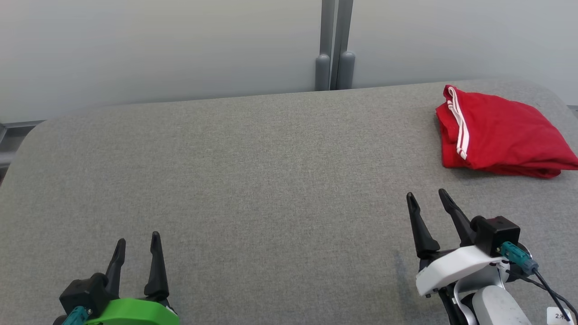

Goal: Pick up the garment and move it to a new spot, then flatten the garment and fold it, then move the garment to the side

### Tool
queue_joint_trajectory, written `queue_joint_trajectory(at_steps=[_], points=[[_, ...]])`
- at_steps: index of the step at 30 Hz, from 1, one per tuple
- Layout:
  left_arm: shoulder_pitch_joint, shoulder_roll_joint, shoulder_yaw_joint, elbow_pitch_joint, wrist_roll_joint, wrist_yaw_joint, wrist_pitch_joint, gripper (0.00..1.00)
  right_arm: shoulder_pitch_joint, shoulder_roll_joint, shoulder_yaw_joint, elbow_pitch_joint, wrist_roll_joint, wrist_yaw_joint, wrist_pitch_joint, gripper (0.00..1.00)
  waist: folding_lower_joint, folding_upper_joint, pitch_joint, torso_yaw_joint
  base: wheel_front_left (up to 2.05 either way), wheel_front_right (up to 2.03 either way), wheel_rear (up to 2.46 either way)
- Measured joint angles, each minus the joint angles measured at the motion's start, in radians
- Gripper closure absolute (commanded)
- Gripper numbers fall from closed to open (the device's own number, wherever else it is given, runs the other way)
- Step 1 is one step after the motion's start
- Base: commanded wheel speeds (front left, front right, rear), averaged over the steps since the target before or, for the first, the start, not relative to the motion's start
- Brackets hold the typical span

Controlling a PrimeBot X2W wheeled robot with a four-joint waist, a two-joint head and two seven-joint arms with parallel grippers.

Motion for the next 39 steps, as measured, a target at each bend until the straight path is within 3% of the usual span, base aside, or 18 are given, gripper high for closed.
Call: queue_joint_trajectory(at_steps=[12, 13, 19, 39], points=[[-0.001, 0.014, -0.022, -0.010, 0.021, 0.001, -0.005, 0.00, 0.000, 0.000, -0.003, 0.000, -0.002, 0.000, 0.004, 0.00, 0.0000, 0.0000, 0.005, 0.000, 0.00, 0.00, 0.00], [0.000, 0.012, -0.023, -0.007, 0.021, 0.001, -0.005, 1.00, 0.000, 0.000, -0.003, 0.003, -0.002, 0.000, 0.004, 1.00, 0.0000, 0.0000, 0.006, 0.000, 0.00, 0.00, 0.00], [0.003, -0.008, -0.029, 0.038, 0.003, 0.000, 0.005, 1.00, 0.035, 0.004, -0.003, 0.043, 0.024, 0.000, 0.011, 1.00, 0.0000, 0.0000, 0.006, 0.000, 0.00, 0.00, 0.00], [-0.016, -0.038, 0.038, 0.055, -0.298, -0.047, 0.085, 1.00, 0.034, 0.002, -0.059, 0.040, 0.391, 0.000, 0.091, 1.00, 0.0000, 0.0000, 0.005, 0.001, 0.00, 0.00, 0.00]])
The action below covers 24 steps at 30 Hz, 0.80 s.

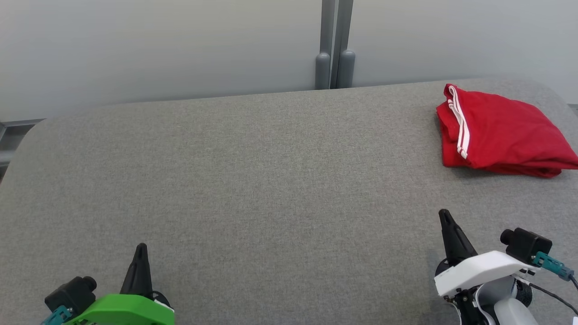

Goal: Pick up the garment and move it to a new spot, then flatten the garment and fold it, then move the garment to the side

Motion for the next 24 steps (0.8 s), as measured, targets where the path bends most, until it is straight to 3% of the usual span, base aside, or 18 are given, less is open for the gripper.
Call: queue_joint_trajectory(at_steps=[24], points=[[-0.043, -0.027, 0.060, 0.011, -0.258, -0.042, 0.072, 1.00, -0.006, -0.003, -0.050, -0.007, 0.313, 0.000, 0.072, 1.00, 0.0000, 0.0000, -0.001, 0.001, 0.00, 0.00, 0.00]])
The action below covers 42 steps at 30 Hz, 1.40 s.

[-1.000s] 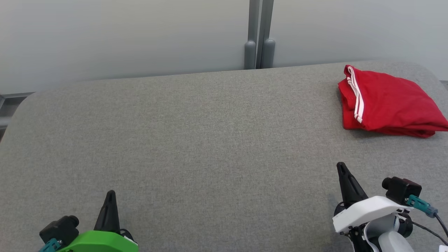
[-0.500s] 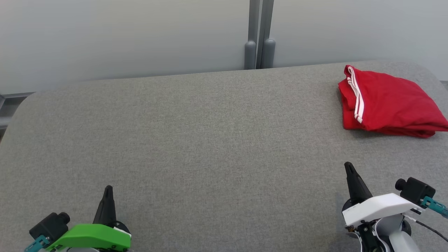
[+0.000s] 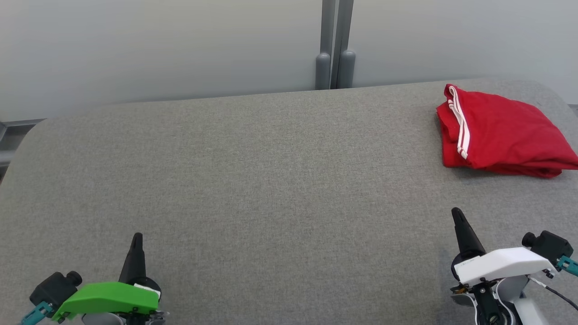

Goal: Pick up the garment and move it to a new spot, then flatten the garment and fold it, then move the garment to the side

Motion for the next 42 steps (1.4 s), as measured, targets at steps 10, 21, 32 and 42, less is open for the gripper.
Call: queue_joint_trajectory(at_steps=[10, 21, 32, 42], points=[[-0.013, -0.008, 0.023, 0.003, -0.097, -0.014, 0.027, 1.00, -0.006, -0.001, -0.019, -0.003, 0.115, 0.000, 0.025, 1.00, 0.0000, 0.0000, 0.000, 0.000, 0.00, 0.00, 0.00], [-0.030, -0.020, 0.045, 0.007, -0.189, -0.028, 0.051, 1.00, -0.010, -0.001, -0.038, -0.006, 0.229, 0.000, 0.051, 1.00, 0.0000, 0.0000, -0.001, 0.001, 0.00, 0.00, 0.00], [-0.044, -0.028, 0.064, 0.011, -0.279, -0.044, 0.077, 1.00, -0.011, -0.002, -0.057, -0.007, 0.330, 0.000, 0.075, 1.00, 0.0000, 0.0000, -0.001, 0.001, 0.00, 0.00, 0.00], [-0.055, -0.035, 0.081, 0.014, -0.349, -0.054, 0.095, 1.00, -0.013, -0.002, -0.071, -0.009, 0.418, 0.000, 0.096, 1.00, 0.0000, 0.0000, -0.001, 0.002, 0.00, 0.00, 0.00]])
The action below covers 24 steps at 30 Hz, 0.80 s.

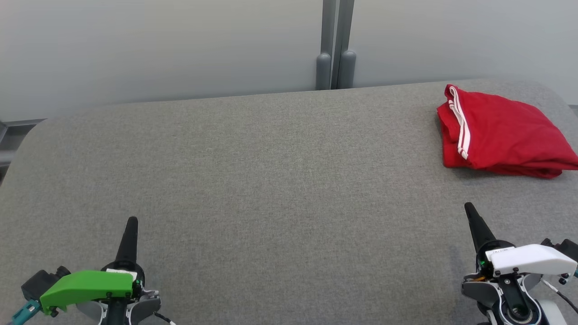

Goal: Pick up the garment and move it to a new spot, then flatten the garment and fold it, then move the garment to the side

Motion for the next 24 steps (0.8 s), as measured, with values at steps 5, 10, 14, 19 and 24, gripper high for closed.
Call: queue_joint_trajectory(at_steps=[5, 10, 14, 19, 24], points=[[-0.006, -0.002, 0.007, 0.001, -0.036, -0.007, 0.008, 1.00, -0.002, 0.000, -0.007, -0.001, 0.040, 0.000, 0.010, 1.00, 0.0000, 0.0000, 0.000, 0.000, 0.00, 0.00, 0.00], [-0.008, -0.006, 0.014, 0.002, -0.065, -0.013, 0.017, 1.00, -0.003, 0.000, -0.014, -0.002, 0.077, 0.000, 0.019, 1.00, 0.0000, 0.0000, 0.000, 0.000, 0.00, 0.00, 0.00], [-0.017, -0.009, 0.020, 0.004, -0.088, -0.016, 0.025, 1.00, -0.003, 0.000, -0.020, -0.003, 0.108, 0.000, 0.027, 1.00, 0.0000, 0.0000, 0.000, 0.001, 0.00, 0.00, 0.00], [-0.019, -0.013, 0.028, 0.005, -0.121, -0.023, 0.034, 1.00, -0.006, 0.000, -0.026, -0.003, 0.142, 0.000, 0.036, 1.00, 0.0000, 0.0000, -0.001, 0.001, 0.00, 0.00, 0.00], [-0.024, -0.017, 0.035, 0.007, -0.156, -0.026, 0.043, 1.00, -0.006, -0.001, -0.033, -0.004, 0.185, 0.000, 0.045, 1.00, 0.0000, 0.0000, -0.001, 0.001, 0.00, 0.00, 0.00]])
